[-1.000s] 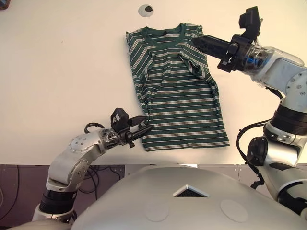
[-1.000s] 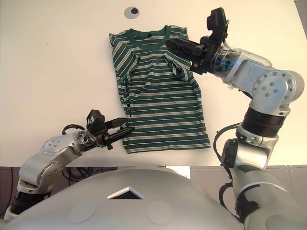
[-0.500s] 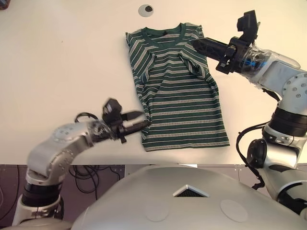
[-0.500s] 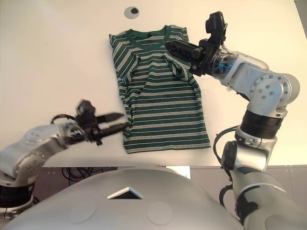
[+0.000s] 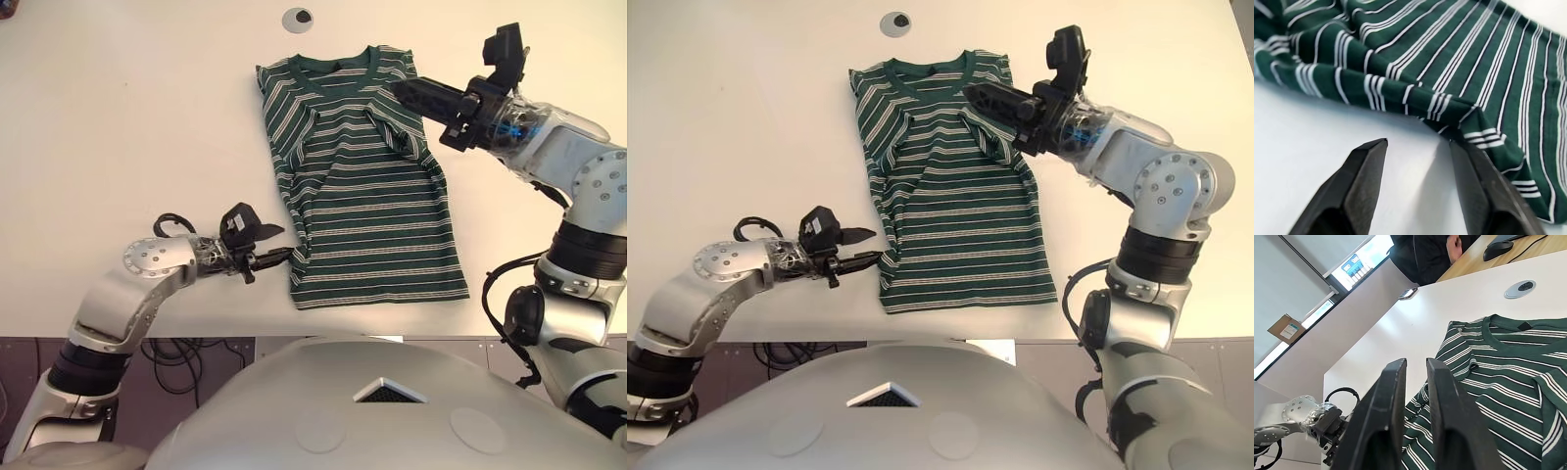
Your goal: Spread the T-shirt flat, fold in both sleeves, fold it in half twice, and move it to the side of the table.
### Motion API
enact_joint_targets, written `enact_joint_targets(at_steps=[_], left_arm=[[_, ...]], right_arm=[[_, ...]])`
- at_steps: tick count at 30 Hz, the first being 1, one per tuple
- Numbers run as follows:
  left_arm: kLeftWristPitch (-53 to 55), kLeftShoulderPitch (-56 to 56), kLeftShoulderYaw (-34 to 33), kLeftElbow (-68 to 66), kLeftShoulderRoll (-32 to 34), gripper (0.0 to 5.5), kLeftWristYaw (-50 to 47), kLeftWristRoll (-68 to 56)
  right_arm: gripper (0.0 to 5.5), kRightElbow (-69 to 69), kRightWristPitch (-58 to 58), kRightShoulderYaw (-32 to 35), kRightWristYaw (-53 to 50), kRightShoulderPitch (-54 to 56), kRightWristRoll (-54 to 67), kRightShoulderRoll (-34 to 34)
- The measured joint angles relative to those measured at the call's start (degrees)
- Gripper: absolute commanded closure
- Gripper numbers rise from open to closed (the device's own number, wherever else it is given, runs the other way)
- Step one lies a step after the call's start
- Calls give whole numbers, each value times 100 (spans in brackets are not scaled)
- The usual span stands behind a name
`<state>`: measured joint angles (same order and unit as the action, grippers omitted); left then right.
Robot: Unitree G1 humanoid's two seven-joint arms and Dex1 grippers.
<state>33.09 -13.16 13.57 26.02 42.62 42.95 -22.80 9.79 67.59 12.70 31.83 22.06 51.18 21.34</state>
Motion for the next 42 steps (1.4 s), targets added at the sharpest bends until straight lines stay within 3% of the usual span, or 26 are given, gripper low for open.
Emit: enact_joint_targets(at_steps=[7, 15, 21, 32, 36, 39, 42], left_arm=[[-182, 419, 271, -291, -233, 318, 157, 356], [119, 552, 788, 154, 467, 318, 1259, 258], [1163, 835, 326, 409, 151, 318, 1383, -1022], [2090, 569, 210, 1117, -74, 318, 1011, -2042], [2551, 483, -96, 1459, 173, 318, 1026, -2796], [2931, 579, -823, 1513, 180, 318, 722, -4169], [2842, 899, -1557, 1082, 174, 318, -231, -6039]], right_arm=[[479, -6, -2, 4, -8, 12, 8, -5], [479, -24, -10, 3, -7, 18, 9, -8], [479, 251, -1252, -1660, 736, -919, -1486, 901], [479, 118, -1695, -1787, 1137, -1032, -1936, 897], [479, -19, -2031, -1982, 1166, -1034, -2320, 906], [479, -88, -2242, -2020, 1163, -1055, -2532, 904], [479, -104, -2312, -2029, 1167, -1112, -2691, 896]])
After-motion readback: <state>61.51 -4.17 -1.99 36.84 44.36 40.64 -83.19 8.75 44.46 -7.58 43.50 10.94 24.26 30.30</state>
